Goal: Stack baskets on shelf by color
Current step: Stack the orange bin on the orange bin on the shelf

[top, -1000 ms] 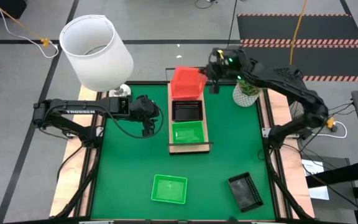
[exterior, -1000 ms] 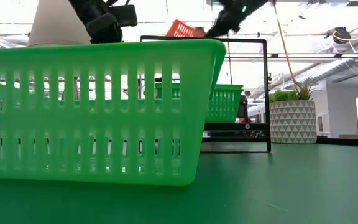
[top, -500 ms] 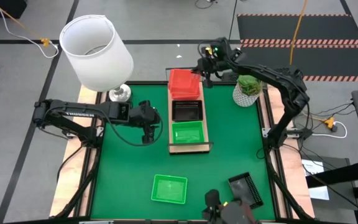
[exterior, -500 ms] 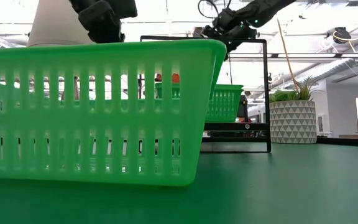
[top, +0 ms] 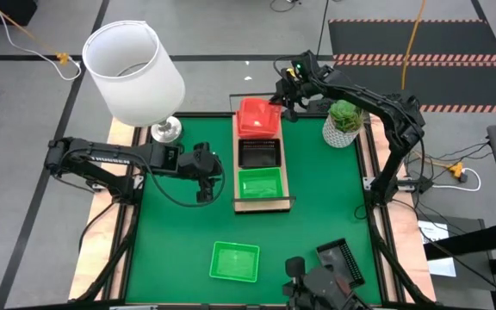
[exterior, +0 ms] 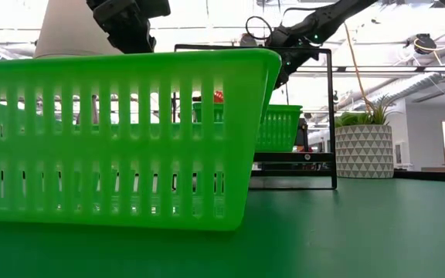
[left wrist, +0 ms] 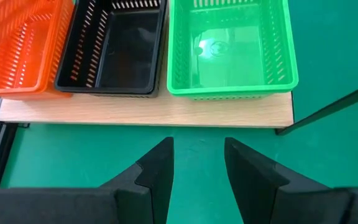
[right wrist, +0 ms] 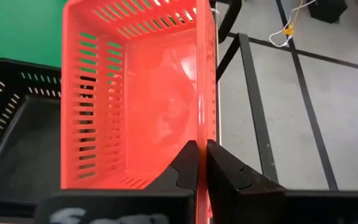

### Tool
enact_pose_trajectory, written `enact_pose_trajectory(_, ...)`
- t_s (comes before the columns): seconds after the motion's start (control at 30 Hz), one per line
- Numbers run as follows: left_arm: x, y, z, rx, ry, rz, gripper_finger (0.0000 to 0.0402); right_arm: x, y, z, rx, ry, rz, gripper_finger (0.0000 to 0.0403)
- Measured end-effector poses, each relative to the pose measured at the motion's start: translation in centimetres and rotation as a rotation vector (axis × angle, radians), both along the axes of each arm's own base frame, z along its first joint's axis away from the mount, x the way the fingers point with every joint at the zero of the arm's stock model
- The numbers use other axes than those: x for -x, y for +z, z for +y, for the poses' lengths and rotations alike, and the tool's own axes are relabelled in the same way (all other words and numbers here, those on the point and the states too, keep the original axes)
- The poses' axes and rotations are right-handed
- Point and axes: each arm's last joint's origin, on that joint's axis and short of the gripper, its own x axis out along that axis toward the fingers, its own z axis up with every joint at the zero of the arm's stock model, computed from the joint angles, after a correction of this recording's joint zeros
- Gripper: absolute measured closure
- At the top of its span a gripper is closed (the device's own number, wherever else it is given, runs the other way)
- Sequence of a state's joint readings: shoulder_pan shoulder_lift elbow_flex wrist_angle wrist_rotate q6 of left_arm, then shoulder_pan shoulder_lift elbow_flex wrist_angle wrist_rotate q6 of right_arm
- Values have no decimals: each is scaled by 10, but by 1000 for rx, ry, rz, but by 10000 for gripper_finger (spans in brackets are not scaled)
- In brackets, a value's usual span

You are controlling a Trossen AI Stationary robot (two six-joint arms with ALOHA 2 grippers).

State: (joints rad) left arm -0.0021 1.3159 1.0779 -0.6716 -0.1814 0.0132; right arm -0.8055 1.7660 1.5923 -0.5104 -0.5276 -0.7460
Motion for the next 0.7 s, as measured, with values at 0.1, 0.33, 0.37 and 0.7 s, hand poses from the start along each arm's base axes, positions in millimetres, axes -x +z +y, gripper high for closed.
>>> enact_pose_trajectory(0.1, 0, 0, 0, -1, -1, -6, 256, 0, 0, 0, -8, -3, 4, 394)
enact_pose_trajectory(0.33, -2, 1, 0, -5, -5, -23, 256, 2, -12, 2, -30, -4, 28, 394)
enact_pose_trajectory(0.37, -2, 1, 0, -4, -5, -22, 256, 2, -14, 2, -32, -3, 31, 394)
enact_pose_trajectory(0.7, -1, 1, 0, -5, -5, -17, 256, 3, -16, 3, -53, -10, 41, 377)
